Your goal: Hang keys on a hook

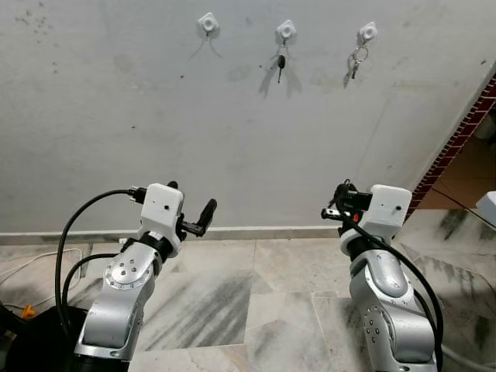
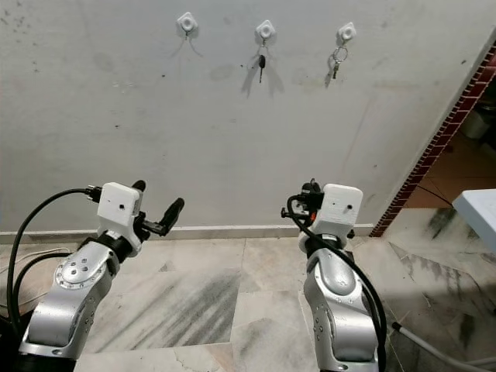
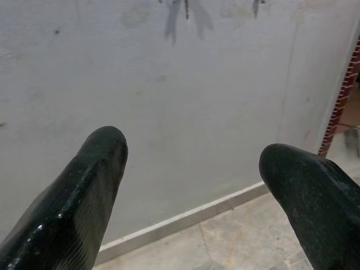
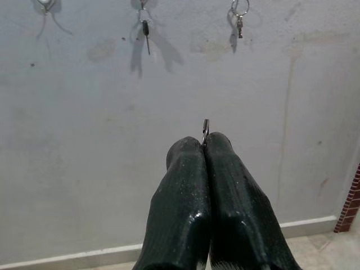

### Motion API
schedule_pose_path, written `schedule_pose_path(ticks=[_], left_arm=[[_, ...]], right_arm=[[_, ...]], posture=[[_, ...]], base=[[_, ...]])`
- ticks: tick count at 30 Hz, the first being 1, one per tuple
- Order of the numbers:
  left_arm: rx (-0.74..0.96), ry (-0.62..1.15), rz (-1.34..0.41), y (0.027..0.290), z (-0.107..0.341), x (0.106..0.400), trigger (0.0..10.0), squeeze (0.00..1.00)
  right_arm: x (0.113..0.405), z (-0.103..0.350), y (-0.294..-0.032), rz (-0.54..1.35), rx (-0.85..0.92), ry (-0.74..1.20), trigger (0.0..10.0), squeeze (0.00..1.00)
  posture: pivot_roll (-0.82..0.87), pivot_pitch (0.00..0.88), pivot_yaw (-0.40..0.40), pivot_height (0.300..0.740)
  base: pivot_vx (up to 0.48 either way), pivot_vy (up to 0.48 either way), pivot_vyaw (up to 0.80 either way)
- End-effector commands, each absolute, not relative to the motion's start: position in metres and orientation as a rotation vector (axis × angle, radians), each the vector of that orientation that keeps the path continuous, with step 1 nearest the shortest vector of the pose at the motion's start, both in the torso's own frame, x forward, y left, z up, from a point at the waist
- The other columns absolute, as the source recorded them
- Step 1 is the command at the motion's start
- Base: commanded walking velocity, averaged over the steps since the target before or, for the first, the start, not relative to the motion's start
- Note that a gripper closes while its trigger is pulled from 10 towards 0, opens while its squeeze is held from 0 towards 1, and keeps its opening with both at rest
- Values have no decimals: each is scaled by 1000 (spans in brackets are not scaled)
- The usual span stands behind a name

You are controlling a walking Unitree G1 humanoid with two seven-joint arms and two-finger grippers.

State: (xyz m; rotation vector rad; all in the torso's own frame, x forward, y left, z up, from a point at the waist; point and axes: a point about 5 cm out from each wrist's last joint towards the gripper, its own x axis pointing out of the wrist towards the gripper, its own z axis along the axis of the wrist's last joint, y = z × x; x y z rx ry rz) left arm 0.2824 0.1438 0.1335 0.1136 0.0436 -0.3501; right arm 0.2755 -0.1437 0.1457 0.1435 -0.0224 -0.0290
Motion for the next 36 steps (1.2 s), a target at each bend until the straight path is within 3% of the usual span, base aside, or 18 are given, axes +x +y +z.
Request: schedule_pose_path(ticks=[1,36], left_arm=[[104,35,-371,141,135,283,10000,0],[80,41,-404,136,134,282,10000,0]], right_arm=[[275,147,-143,-17,136,-30,10000,0],[275,146,-141,-4,112,-28,10000,0]], posture=[[97,0,-47,740],[91,0,-46,740]], base=[[262,0,0],[331,0,0]])
